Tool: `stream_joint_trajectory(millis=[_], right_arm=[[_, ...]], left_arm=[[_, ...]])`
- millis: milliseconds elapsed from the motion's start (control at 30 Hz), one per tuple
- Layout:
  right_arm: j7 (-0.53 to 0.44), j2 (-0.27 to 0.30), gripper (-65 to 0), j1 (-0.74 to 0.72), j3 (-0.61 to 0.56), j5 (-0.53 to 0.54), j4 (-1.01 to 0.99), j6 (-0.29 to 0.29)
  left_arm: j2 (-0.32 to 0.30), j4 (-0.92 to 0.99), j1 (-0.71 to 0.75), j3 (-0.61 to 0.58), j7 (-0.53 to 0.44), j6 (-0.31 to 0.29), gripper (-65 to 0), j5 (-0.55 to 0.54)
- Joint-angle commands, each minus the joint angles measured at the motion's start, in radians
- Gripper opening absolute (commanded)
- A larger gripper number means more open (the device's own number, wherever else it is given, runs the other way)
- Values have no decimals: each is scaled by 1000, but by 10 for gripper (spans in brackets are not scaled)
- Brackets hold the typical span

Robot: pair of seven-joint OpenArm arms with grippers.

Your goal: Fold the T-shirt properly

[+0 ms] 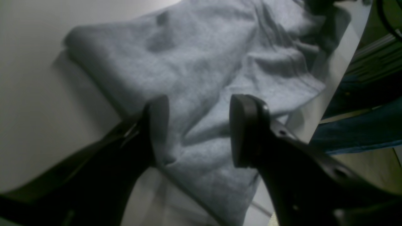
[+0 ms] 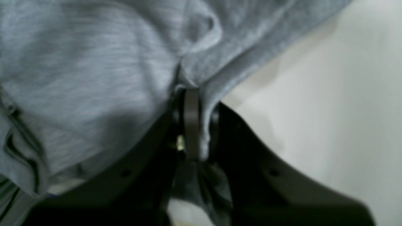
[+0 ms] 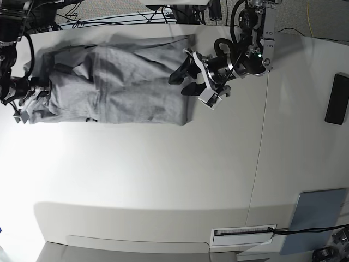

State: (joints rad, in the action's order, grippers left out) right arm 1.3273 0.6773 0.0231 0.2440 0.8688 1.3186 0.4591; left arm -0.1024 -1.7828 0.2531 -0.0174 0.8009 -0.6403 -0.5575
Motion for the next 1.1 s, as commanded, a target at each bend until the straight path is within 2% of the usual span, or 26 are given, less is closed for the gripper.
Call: stream_joint_trajectory(millis=[0,133,233,333,467,633,767,900,1067], right_arm=[[-14,14,-650,-13,6,32,59,-8],[-2,-14,-650,34,6,35,284,-71],[20,-66,-650,82,6,14,487,-90],[-32,-122,-650,154,6,-41,683,-130],[-80,-216,-650,229,6,-82,875,-165],[-99,-332,-650,248,-13,-84,922,-165],[-123,-401,-650,240,-90,-98,922,-165],[-158,-456,-650,223,-215,-180,922,-184],[-203,-532,-650,190,-380,-318,914,-227]], left_arm=[[2,-17,-3,1,-23,-4,-331,-18],[0,-17,2,1,-23,-4,-331,5],[0,-17,2,1,-23,2,-331,47],[0,-17,2,1,-23,48,-331,73],[0,-17,6,1,-23,56,-331,136],[0,-16,37,0,-29,56,-331,147],[1,-15,68,0,-79,56,-331,175],[2,-14,100,0,-149,99,-331,270],[2,-12,113,0,-158,98,-331,294]])
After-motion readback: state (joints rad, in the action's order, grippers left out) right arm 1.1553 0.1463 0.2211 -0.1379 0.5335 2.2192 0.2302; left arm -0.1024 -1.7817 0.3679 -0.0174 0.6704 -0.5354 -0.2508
